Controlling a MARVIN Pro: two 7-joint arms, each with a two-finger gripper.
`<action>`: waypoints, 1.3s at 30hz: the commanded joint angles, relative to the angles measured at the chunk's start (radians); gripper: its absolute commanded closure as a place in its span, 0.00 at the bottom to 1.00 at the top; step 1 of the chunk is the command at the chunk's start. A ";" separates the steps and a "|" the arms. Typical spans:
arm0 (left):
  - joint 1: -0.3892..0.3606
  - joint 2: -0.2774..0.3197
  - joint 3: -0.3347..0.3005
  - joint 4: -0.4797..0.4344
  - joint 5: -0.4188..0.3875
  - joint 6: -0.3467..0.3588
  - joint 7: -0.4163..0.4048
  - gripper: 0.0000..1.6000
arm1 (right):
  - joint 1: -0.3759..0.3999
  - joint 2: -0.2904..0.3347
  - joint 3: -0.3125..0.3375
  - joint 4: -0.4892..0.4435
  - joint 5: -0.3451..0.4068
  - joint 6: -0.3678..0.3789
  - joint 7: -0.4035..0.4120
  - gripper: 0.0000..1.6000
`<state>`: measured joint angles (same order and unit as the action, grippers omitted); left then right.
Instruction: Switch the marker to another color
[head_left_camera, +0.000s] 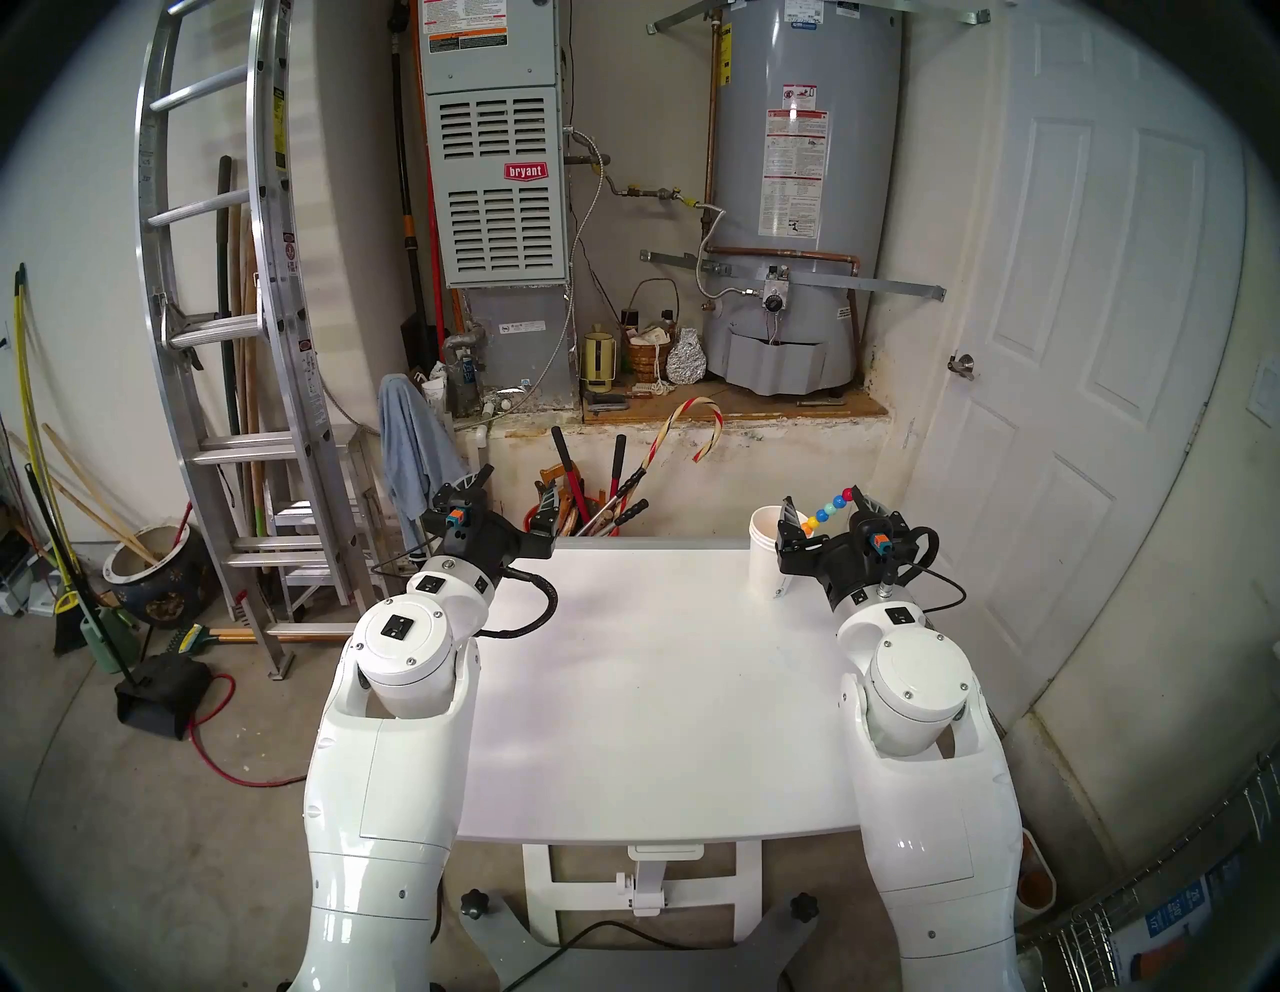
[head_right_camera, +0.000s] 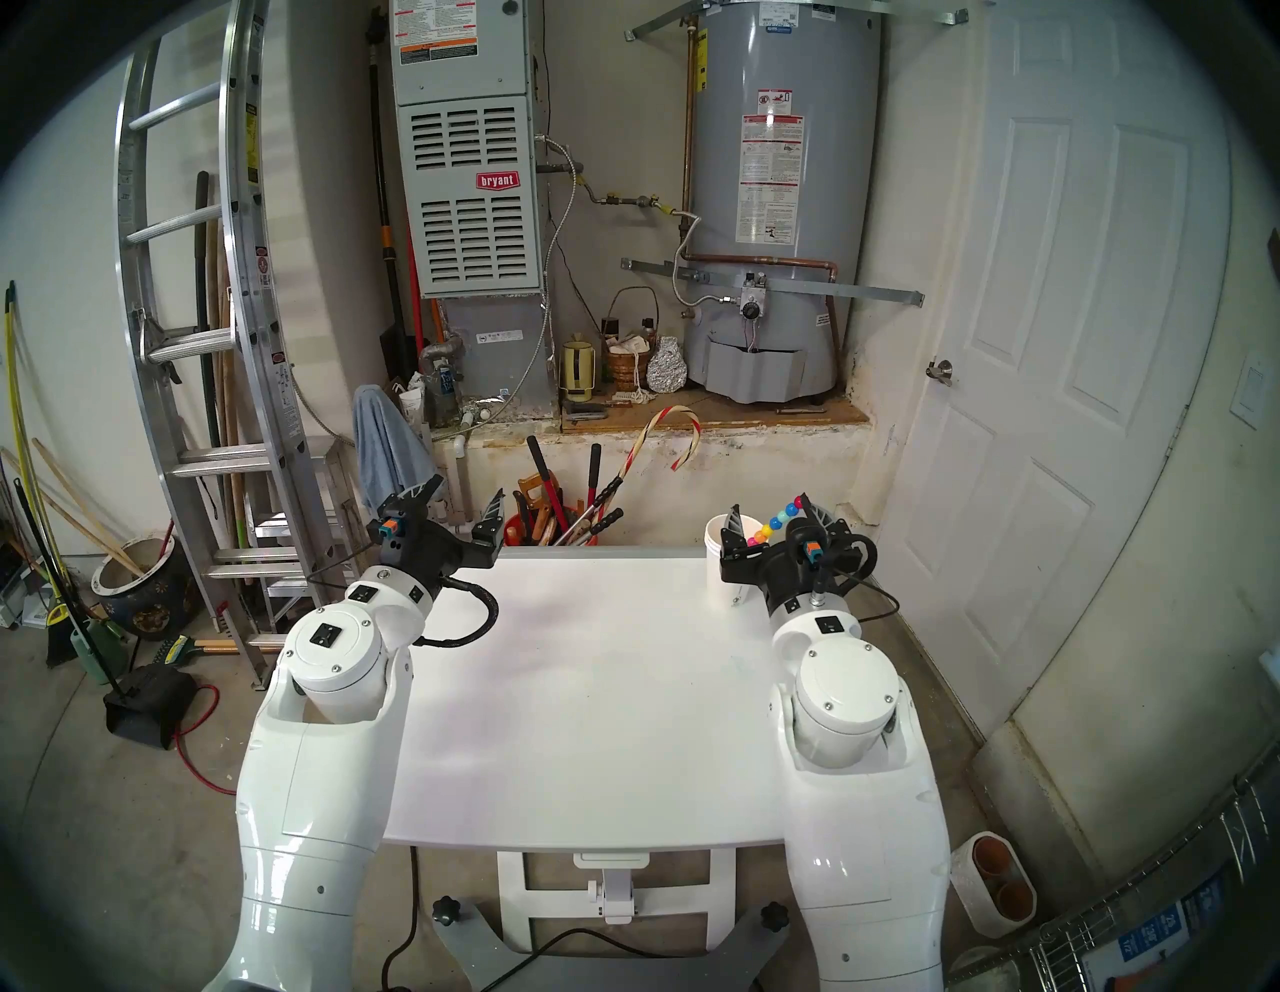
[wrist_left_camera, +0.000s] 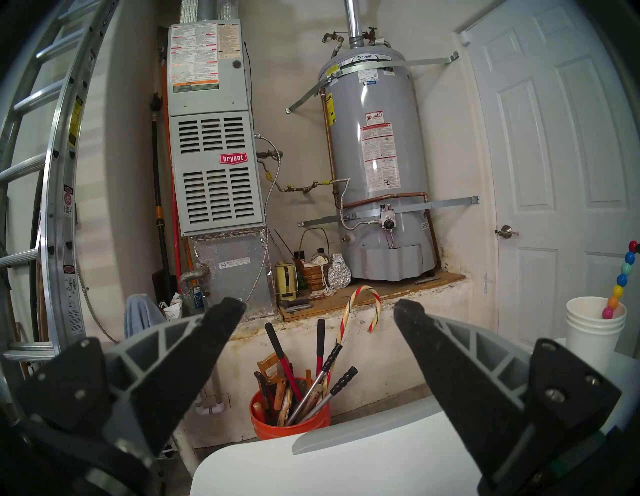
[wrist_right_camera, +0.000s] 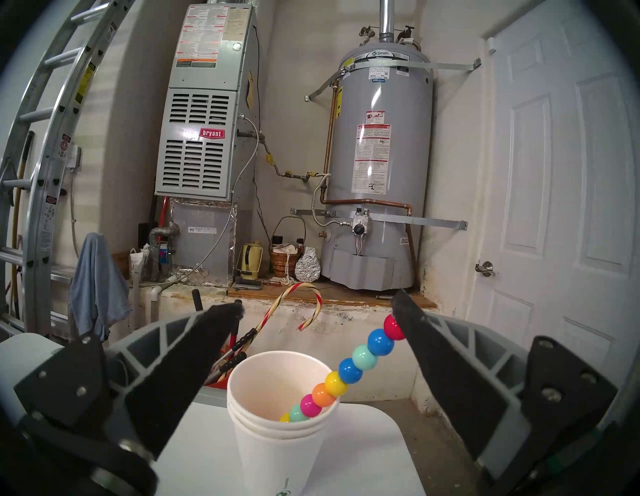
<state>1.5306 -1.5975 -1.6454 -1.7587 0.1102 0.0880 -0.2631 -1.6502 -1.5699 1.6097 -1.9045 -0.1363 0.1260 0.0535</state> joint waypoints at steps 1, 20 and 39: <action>-0.008 0.000 0.000 -0.017 -0.001 -0.003 0.000 0.00 | -0.079 0.013 0.035 -0.108 0.040 -0.040 0.026 0.00; -0.008 0.001 0.000 -0.018 -0.002 -0.002 -0.001 0.00 | -0.236 0.124 0.207 -0.156 0.184 0.012 0.287 0.00; 0.052 0.041 -0.040 -0.131 -0.077 0.056 -0.131 0.00 | -0.050 0.198 0.174 0.185 0.215 -0.178 0.406 0.00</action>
<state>1.5631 -1.5691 -1.6739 -1.8207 0.0637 0.1292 -0.3556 -1.8064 -1.4089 1.7785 -1.7782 0.0380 0.0310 0.4068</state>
